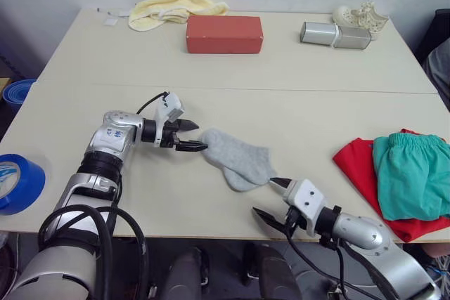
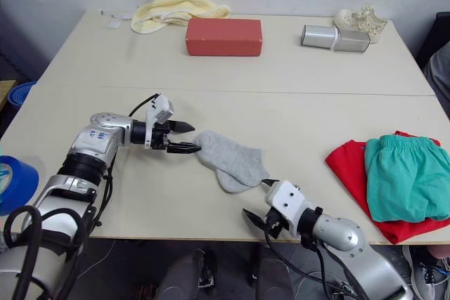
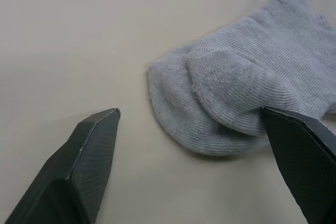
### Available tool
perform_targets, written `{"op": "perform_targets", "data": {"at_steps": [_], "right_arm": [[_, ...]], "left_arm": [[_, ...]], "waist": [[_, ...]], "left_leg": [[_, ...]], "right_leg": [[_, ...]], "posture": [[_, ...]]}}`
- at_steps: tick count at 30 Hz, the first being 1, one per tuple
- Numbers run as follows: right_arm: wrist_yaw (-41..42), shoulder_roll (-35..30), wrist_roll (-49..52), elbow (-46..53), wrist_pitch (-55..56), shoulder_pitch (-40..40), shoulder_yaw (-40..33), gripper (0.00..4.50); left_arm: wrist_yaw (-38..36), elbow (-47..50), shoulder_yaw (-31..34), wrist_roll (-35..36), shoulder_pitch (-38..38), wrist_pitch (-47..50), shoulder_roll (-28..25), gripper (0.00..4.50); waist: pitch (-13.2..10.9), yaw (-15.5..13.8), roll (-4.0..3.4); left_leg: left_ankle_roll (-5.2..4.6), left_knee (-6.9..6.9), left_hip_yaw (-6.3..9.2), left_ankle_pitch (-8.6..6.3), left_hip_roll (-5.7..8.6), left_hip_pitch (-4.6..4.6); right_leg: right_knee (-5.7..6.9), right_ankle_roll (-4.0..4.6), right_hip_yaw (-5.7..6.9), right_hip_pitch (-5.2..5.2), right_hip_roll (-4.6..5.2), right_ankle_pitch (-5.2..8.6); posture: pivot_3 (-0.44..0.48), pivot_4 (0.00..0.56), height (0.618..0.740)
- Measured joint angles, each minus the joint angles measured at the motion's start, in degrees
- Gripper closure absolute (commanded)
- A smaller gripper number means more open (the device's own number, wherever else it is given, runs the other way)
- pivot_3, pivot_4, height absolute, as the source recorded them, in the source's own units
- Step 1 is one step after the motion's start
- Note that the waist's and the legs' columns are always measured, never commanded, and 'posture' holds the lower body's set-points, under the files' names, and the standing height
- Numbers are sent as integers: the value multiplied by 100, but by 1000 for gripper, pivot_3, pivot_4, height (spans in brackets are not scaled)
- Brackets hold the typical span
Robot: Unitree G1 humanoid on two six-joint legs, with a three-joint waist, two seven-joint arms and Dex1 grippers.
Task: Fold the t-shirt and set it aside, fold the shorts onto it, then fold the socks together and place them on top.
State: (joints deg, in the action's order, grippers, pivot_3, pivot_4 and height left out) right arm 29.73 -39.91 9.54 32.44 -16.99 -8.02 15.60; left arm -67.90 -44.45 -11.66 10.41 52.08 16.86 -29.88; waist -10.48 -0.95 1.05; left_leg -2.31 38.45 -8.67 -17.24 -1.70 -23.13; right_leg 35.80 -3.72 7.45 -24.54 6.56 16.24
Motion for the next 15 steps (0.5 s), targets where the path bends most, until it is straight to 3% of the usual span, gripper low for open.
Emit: {"op": "perform_targets", "data": {"at_steps": [6, 9, 15], "right_arm": [[244, 103, -661, -453, 620, 544, 240, 0], [332, 200, -875, -720, 818, 811, 283, 668], [645, 272, -1143, -1053, 1270, 1016, 483, 2692]], "left_arm": [[-186, -163, 44, -145, 133, 61, 91, 13], [-229, -163, 47, -191, 142, 79, 132, 0], [-287, -157, 68, -239, 141, 233, 181, 1555]], "waist": [[1, -3, 2], [1, -2, 2], [2, 4, 3]], "left_leg": [[3, 26, 5, 1, -7, -2], [2, 43, 5, 1, -7, -4], [-1, 51, 10, -1, -8, -4]], "right_leg": [[14, 4, 5, 3, -2, 1], [19, 4, 6, 7, -3, 1], [22, 4, 7, 12, -1, 1]], "posture": [[0, 150, 740], [0, 150, 740], [0, 150, 740]]}}
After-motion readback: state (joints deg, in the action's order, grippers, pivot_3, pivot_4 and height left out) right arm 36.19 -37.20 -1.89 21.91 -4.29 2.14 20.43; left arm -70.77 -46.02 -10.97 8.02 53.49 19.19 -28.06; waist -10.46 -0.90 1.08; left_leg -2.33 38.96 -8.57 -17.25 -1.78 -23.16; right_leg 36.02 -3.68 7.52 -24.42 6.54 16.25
